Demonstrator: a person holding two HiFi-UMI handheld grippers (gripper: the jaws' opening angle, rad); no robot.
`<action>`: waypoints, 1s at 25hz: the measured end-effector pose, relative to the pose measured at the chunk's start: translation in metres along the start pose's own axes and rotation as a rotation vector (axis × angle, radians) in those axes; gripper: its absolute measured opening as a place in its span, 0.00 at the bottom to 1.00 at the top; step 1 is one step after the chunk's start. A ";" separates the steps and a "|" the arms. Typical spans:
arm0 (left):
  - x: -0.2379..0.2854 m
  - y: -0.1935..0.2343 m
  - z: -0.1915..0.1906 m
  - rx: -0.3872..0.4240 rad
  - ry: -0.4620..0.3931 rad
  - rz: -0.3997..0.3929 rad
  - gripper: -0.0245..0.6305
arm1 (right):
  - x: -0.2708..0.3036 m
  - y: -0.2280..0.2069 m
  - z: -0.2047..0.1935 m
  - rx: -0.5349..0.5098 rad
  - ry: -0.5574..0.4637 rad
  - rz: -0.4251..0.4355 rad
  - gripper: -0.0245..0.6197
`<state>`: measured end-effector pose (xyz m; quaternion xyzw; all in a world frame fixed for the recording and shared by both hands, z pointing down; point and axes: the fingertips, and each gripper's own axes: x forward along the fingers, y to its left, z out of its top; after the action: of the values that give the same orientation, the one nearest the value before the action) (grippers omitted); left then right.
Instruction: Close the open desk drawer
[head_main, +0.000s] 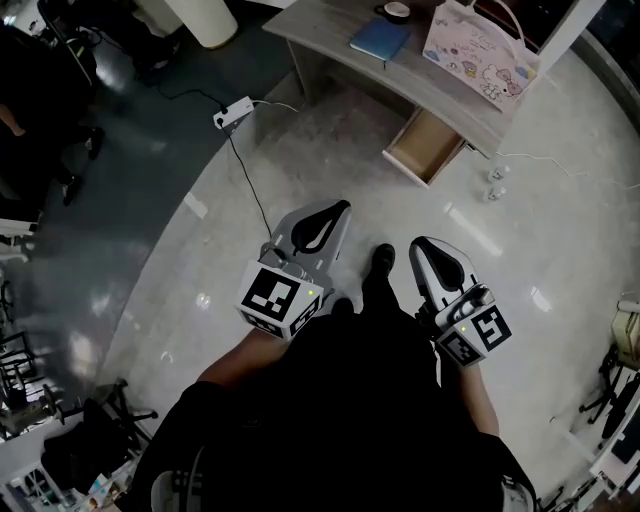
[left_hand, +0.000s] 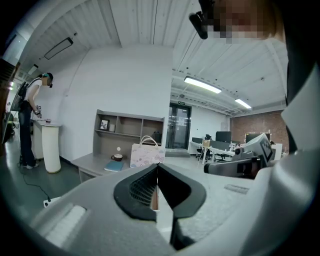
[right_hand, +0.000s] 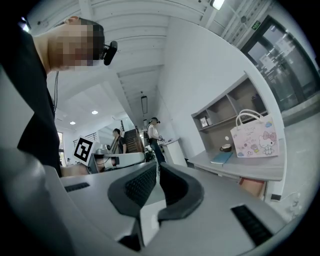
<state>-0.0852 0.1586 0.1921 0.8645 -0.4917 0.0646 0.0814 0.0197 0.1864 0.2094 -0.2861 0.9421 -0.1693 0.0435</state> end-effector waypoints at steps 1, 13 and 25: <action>0.016 0.006 0.002 -0.005 -0.001 0.007 0.05 | 0.008 -0.014 0.006 -0.003 -0.010 0.012 0.07; 0.157 0.055 -0.017 -0.049 0.094 0.007 0.05 | 0.062 -0.160 -0.007 0.052 0.108 -0.036 0.19; 0.264 0.113 -0.139 -0.070 0.205 -0.090 0.05 | 0.122 -0.263 -0.107 0.088 0.200 -0.154 0.23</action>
<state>-0.0528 -0.0920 0.3872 0.8712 -0.4435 0.1318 0.1641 0.0372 -0.0546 0.4026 -0.3372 0.9087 -0.2408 -0.0514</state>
